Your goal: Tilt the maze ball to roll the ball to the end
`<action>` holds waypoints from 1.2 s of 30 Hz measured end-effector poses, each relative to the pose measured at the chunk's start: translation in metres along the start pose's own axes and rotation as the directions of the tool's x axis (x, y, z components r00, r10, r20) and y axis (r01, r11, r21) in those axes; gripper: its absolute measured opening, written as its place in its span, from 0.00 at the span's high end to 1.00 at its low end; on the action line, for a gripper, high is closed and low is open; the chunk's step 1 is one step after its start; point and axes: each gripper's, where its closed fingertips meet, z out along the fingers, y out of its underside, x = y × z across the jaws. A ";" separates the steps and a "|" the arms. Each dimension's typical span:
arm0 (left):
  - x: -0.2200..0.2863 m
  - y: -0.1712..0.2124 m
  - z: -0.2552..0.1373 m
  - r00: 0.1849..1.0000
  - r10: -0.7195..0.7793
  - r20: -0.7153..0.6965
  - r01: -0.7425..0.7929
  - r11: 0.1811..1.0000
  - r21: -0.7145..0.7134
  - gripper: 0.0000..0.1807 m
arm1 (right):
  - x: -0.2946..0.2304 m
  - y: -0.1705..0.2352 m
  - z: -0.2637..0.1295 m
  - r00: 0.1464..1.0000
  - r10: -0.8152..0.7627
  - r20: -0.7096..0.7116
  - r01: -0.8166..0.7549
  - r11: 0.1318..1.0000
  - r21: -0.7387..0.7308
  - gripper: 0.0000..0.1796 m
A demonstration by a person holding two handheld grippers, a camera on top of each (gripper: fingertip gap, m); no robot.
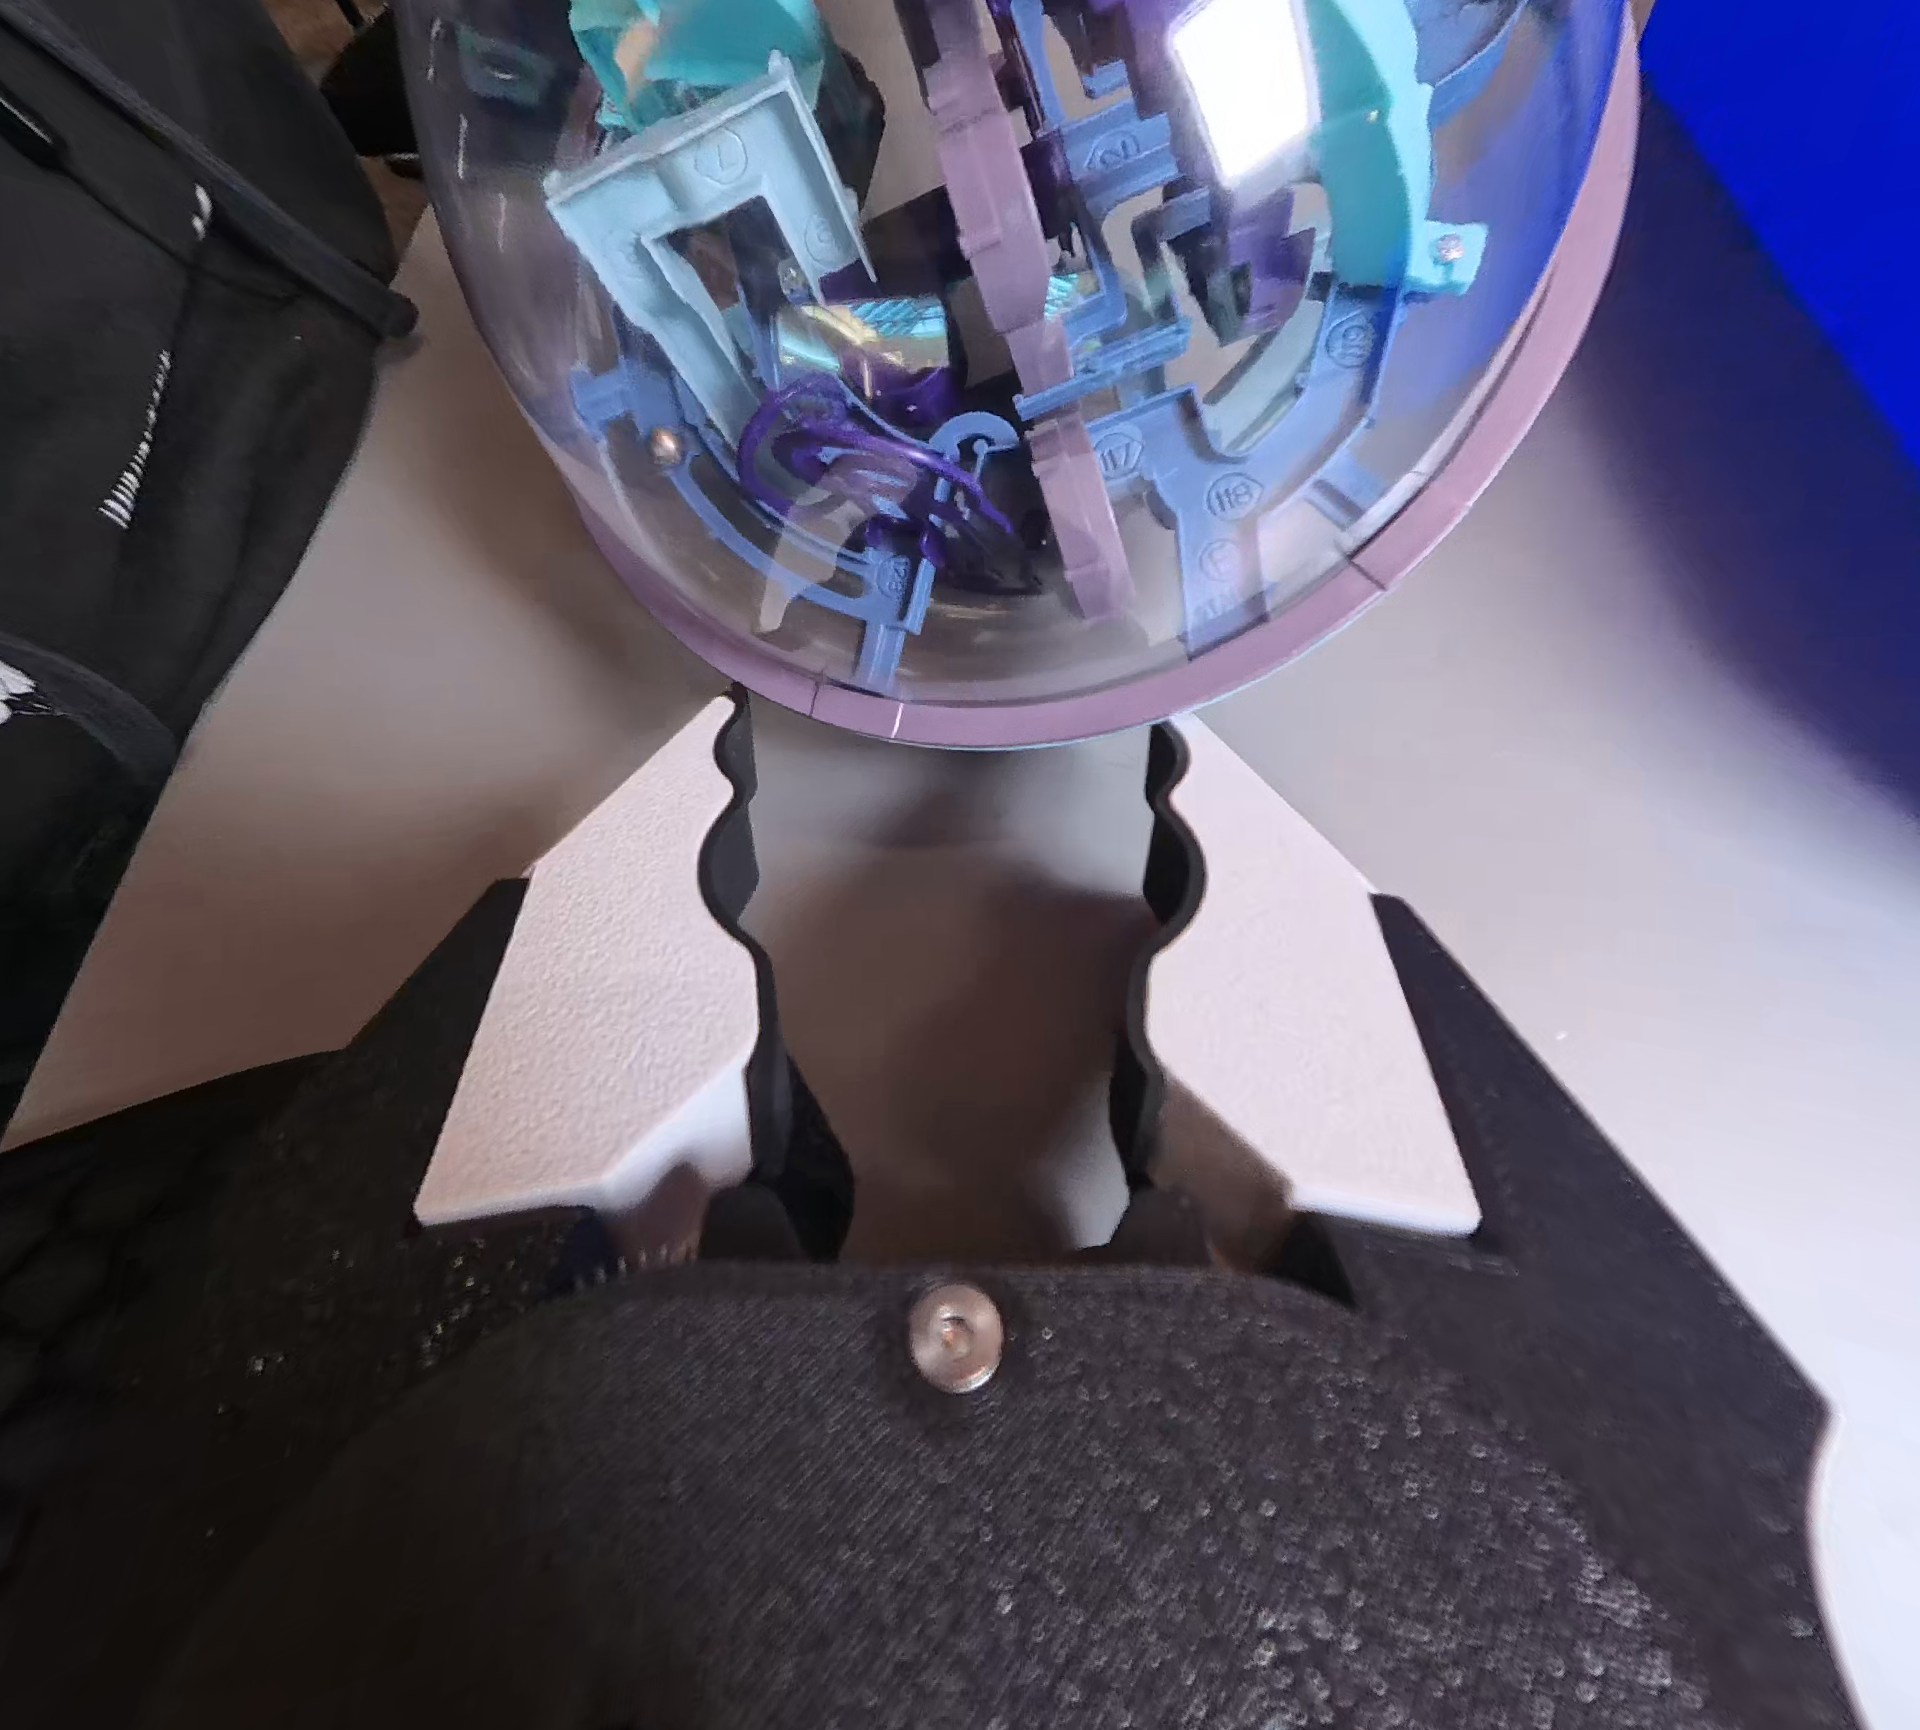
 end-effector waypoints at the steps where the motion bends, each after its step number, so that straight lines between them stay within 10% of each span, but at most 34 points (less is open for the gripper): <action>1: 0.001 -0.001 0.001 1.000 0.004 0.009 -0.004 1.000 -0.001 0.31 | 0.001 0.001 0.000 1.000 -0.011 -0.011 0.011 1.000 -0.003 0.58; 14: -0.003 0.006 -0.006 0.981 -0.161 -0.106 0.172 0.980 0.103 0.31 | -0.008 -0.001 0.005 1.000 -0.024 -0.011 0.024 1.000 -0.015 0.62; 36: 0.032 0.005 -0.002 0.964 0.228 0.134 -0.246 0.960 0.135 0.31 | -0.013 -0.002 0.005 0.996 -0.084 -0.002 0.084 0.996 0.020 0.67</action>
